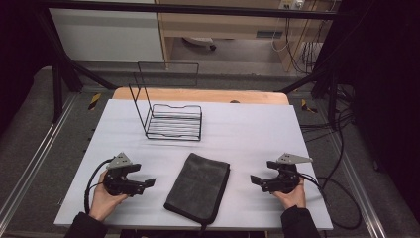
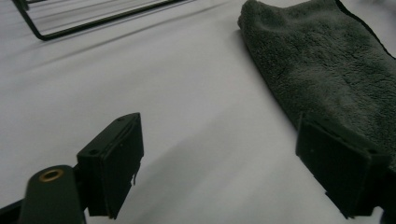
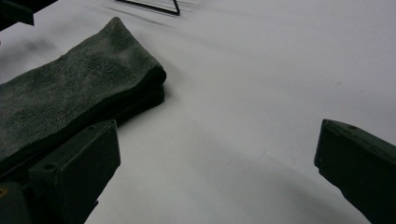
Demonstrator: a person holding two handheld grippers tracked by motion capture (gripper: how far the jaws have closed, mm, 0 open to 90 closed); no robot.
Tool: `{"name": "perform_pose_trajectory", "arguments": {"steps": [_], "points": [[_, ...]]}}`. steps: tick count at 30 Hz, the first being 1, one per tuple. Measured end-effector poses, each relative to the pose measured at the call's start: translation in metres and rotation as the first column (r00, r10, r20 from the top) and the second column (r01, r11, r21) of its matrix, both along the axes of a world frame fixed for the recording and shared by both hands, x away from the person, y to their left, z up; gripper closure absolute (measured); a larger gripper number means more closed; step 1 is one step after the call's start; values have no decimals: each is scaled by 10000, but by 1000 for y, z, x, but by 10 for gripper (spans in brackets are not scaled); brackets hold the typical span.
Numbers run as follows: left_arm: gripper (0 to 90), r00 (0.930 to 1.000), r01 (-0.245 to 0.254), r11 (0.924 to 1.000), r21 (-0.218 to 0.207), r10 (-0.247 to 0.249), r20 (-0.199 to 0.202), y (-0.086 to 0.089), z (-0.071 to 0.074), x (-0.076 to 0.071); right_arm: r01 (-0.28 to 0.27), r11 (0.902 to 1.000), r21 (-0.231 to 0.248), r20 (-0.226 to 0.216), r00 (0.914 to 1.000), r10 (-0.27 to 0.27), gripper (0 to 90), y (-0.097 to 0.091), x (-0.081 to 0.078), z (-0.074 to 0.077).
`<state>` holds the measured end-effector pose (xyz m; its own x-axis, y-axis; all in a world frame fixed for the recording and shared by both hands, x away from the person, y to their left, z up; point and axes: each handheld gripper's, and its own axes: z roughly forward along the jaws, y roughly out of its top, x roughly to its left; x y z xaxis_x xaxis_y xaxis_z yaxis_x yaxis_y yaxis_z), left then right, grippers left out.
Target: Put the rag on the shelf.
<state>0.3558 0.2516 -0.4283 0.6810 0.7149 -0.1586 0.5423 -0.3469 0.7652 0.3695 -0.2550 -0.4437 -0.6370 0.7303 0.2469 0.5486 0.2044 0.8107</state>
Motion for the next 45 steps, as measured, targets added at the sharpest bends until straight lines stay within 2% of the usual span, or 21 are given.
{"name": "perform_pose_trajectory", "arguments": {"steps": [8,9,10,13,15,17,19,21,29,32,33,34,36,37,42,43,45], "points": [[262,9986,413,9991,81,-411,-322,-29,1,-10,-216,9998,-35,-42,9998,216,28,19,1,4],[270,9971,583,9983,80,-579,-489,-37,1,-13,-246,9997,27,-62,9997,246,32,21,1,4],[279,9971,583,9983,80,-579,-489,-37,1,-13,-326,9994,72,-104,9994,327,40,24,2,5],[307,9953,747,9970,224,-731,-643,-49,-1,-18,-344,9994,-65,-97,9994,343,53,31,3,6],[364,9938,799,9960,390,-766,-805,-57,-2,-21,-494,9985,-242,-85,9988,493,81,42,5,6],[417,9928,773,9952,596,-713,-967,-63,-4,-24,-598,9979,-245,-166,9981,594,108,50,7,6],[445,9911,814,9947,621,-742,-1102,-67,-6,-25,-587,9980,-219,-261,9980,581,124,54,9,6],[527,9891,799,9953,546,-723,-1284,-68,-7,-25,-675,9972,-312,-291,9974,666,187,67,14,5],[648,9803,717,9965,427,-625,-1874,-68,-12,-24,-623,9943,-861,-508,9970,581,364,96,29,-3],[676,9773,693,9968,404,-597,-2034,-69,-12,-25,-600,9941,-908,-669,9963,540,438,100,32,-7],[676,9767,711,9965,431,-608,-2060,-69,-12,-26,-600,9941,-908,-669,9963,540,438,100,32,-7],[688,9768,705,9966,434,-601,-2057,-70,-13,-27,-605,9939,-927,-915,9944,520,483,101,32,-9],[699,9757,662,9968,454,-552,-2123,-72,-13,-28,-637,9939,-902,-1010,9934,545,510,101,32,-10],[721,9756,664,9967,476,-548,-2127,-72,-13,-28,-671,9949,-752,-1247,9905,574,560,102,33,-12],[787,9735,712,9961,520,-581,-2211,-75,-12,-30,-593,9964,-611,-1505,9874,495,610,103,32,-12],[799,9737,716,9961,519,-585,-2202,-75,-11,-30,-633,9965,-547,-1564,9862,541,681,103,32,-12],[815,9749,695,9962,533,-565,-2154,-76,-11,-31,-679,9967,-435,-1606,9852,601,747,104,32,-11]]}}
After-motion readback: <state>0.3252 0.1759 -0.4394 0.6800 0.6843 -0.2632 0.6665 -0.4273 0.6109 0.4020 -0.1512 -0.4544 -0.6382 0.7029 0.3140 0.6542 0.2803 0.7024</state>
